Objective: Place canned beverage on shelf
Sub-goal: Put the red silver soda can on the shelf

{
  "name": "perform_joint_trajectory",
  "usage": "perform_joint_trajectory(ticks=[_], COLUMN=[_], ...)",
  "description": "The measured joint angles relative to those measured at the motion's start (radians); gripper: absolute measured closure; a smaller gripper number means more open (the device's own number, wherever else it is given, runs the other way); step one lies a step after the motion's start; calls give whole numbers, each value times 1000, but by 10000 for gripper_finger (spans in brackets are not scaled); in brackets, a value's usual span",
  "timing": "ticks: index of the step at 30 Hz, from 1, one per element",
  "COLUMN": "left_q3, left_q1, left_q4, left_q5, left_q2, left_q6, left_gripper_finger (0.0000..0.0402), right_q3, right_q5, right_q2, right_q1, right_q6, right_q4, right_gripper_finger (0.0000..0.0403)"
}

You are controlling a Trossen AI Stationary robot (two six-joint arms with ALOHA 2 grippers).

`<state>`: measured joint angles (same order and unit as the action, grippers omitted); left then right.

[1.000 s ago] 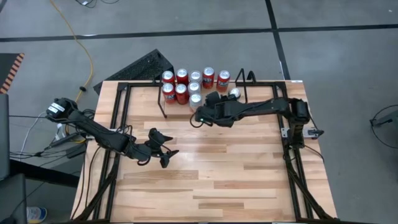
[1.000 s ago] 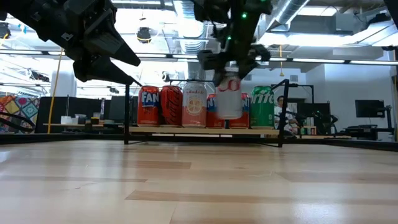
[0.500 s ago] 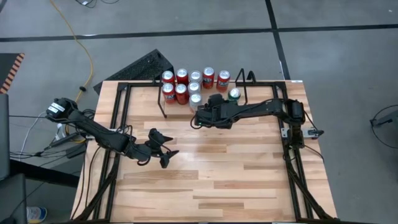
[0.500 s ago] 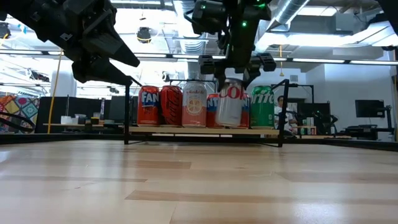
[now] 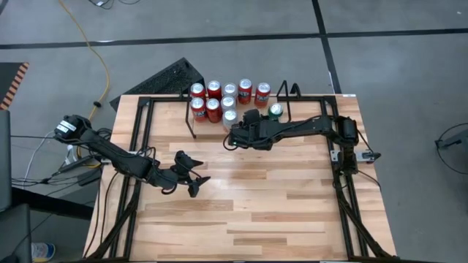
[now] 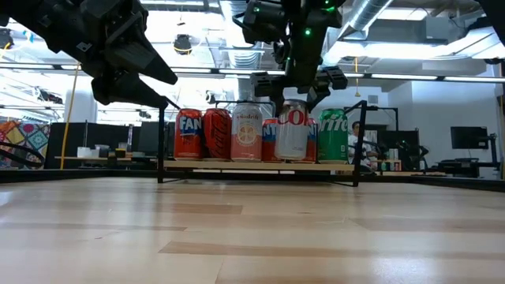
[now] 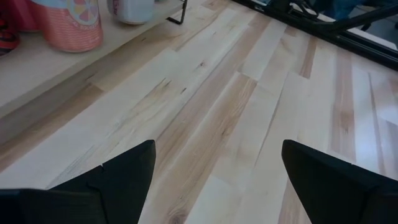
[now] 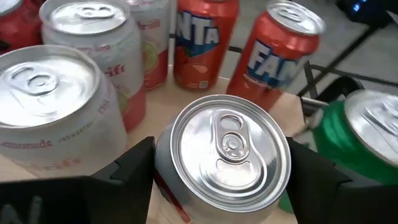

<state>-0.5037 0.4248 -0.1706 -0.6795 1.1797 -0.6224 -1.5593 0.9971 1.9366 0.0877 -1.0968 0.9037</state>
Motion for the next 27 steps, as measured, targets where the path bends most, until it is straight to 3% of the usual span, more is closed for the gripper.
perform_joint_trajectory(ticks=[8,18,24,27], left_q3=[0,0,0,0], left_q1=[0,2,2,2], left_q4=[0,2,2,2], left_q5=[2,44,44,44], left_q2=[0,0,0,0], left_q6=[0,-3,-3,-3], left_gripper_finger=[68,68,68,68], right_q3=[0,1,1,1], right_q5=[-56,-58,-162,-127], right_q2=[0,-1,-3,-4], right_q1=[18,34,54,50], right_q6=[187,299,345,353], right_q4=[-135,-129,-128,-130], right_gripper_finger=[96,80,77,77])
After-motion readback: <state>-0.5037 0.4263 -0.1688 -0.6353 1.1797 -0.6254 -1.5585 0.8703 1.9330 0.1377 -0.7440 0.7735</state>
